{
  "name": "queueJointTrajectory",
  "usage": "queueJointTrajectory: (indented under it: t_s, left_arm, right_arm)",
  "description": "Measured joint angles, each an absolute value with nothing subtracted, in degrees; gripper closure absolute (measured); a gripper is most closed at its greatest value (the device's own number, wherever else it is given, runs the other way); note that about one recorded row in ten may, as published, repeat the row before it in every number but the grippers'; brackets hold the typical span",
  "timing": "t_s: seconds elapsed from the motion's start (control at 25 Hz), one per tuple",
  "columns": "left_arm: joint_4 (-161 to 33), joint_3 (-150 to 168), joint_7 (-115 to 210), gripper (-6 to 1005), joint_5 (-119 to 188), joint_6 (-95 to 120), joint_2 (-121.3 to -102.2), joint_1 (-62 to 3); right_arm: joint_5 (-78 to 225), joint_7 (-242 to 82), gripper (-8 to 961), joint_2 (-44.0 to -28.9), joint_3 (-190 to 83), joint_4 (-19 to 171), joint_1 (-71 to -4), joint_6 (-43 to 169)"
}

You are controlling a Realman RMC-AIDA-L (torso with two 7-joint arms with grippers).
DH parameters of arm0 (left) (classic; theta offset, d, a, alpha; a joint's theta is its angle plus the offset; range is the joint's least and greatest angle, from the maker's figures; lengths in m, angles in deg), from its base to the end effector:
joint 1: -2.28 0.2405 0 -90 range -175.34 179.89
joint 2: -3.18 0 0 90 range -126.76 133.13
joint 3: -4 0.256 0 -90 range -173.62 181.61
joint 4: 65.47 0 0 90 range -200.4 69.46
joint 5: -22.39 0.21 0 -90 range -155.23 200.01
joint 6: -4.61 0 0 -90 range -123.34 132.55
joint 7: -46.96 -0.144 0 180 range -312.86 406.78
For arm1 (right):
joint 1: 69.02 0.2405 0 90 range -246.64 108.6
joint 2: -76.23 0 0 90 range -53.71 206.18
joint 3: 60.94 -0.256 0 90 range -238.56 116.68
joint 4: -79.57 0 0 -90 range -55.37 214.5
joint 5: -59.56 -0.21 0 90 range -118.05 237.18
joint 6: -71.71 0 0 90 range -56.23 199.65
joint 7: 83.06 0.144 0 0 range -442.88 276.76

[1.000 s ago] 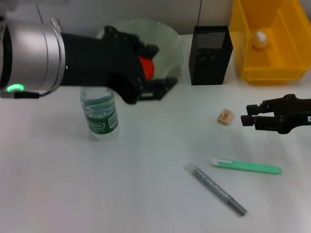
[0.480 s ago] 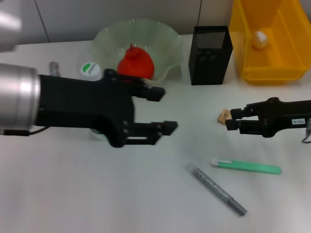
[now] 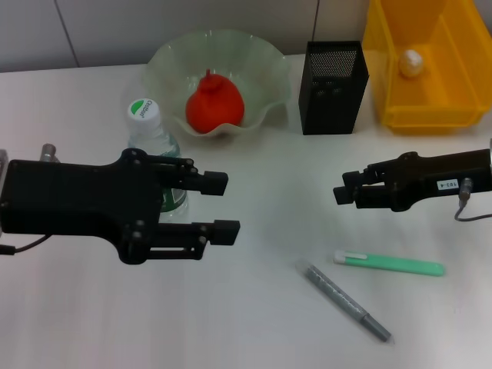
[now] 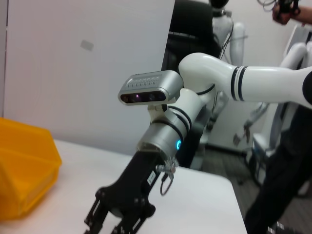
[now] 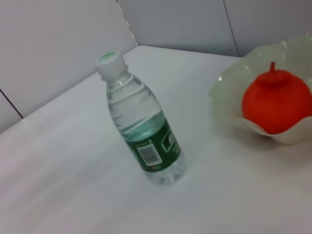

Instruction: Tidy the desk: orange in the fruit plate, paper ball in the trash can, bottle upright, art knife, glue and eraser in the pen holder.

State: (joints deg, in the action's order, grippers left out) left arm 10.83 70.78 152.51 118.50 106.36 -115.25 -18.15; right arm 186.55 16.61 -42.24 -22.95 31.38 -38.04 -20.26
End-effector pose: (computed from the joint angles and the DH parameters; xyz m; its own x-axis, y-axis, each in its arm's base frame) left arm -0.1566 0.2860 0.0376 0.8666 0.2144 0.4507 0.2001 -0.9765 0.0798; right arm 0.2696 0.3358 0.0262 0.7455 -0.5669 -0.3505 -0.6338 -0.7657 -0.1094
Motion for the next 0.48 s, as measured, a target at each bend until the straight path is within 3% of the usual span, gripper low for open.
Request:
queueJointTrajectory:
  t_s: [0.48]
  left_arm:
    - [-8.1, 63.7, 130.0, 385, 114.8, 106.7, -115.29, -17.7]
  right_arm:
    - [186.9, 25.5, 515, -42.4, -14.9, 29.5, -34.8, -19.6]
